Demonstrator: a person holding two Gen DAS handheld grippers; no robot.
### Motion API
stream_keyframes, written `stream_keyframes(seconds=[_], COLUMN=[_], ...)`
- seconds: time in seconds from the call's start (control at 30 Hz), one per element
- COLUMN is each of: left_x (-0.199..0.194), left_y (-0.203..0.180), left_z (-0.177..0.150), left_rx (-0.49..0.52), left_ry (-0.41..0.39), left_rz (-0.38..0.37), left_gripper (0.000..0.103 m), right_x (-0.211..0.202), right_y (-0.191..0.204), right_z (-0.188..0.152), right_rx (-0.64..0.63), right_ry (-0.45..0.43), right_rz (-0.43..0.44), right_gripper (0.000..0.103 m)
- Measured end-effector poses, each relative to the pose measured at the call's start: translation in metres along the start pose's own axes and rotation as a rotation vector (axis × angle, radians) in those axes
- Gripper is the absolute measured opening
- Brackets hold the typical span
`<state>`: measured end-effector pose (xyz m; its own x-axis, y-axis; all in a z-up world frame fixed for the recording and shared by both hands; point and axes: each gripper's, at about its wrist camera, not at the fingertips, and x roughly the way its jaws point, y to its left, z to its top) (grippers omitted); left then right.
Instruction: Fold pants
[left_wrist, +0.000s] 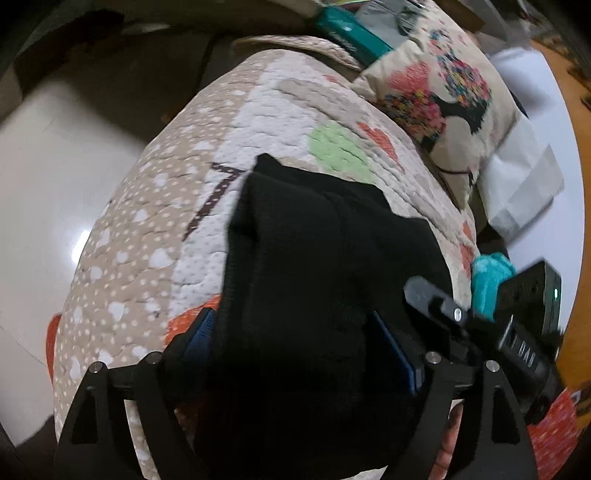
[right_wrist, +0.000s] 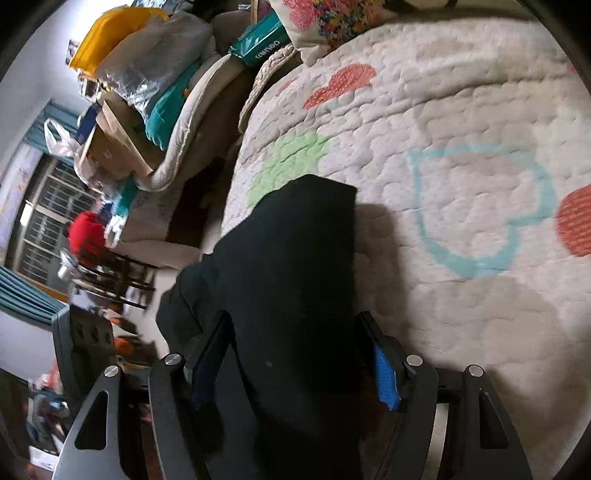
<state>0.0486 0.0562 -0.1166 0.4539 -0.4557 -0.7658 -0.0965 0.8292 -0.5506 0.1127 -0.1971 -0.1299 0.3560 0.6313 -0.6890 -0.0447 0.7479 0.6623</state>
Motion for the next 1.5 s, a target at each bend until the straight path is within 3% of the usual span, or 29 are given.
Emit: stream_keyframes(seconds=[0.03, 0.1, 0.2, 0.6, 0.77, 0.97, 1.3, 1.5], left_x=[-0.001, -0.002, -0.006, 0.002, 0.010, 0.019, 0.049, 0.055], left_y=[-0.001, -0.002, -0.009, -0.071, -0.100, -0.138, -0.134, -0.147], left_z=[0.000, 0.000, 0.001, 0.020, 0.019, 0.016, 0.030, 0.029], left_rx=[0.006, -0.001, -0.008, 0.101, 0.209, 0.372, 0.349, 0.387], left_ry=[-0.002, 0.011, 0.002, 0.009, 0.020, -0.024, -0.008, -0.033], left_rz=[-0.001, -0.035, -0.046, -0.073, -0.004, 0.091, 0.110, 0.137], left_gripper=[0.064, 0.049, 0.045, 0.040, 0.038, 0.035, 0.035, 0.035], right_x=[0.001, 0.000, -0.007, -0.059, -0.078, -0.095, -0.078, -0.081], right_y=[-0.001, -0.001, 0.000, 0.004, -0.002, -0.013, -0.035, -0.048], right_z=[0.001, 0.002, 0.002, 0.028, 0.030, 0.037, 0.051, 0.054], right_rx=[0.010, 0.014, 0.005, -0.037, -0.053, -0.083, -0.070, -0.035], right_ry=[0.000, 0.006, 0.009, -0.107, -0.107, -0.112, -0.126, -0.151], right_rz=[0.017, 0.032, 0.049, 0.016, -0.040, -0.094, -0.096, -0.073], right_gripper=[0.069, 0.056, 0.050, 0.048, 0.048, 0.048, 0.048, 0.048])
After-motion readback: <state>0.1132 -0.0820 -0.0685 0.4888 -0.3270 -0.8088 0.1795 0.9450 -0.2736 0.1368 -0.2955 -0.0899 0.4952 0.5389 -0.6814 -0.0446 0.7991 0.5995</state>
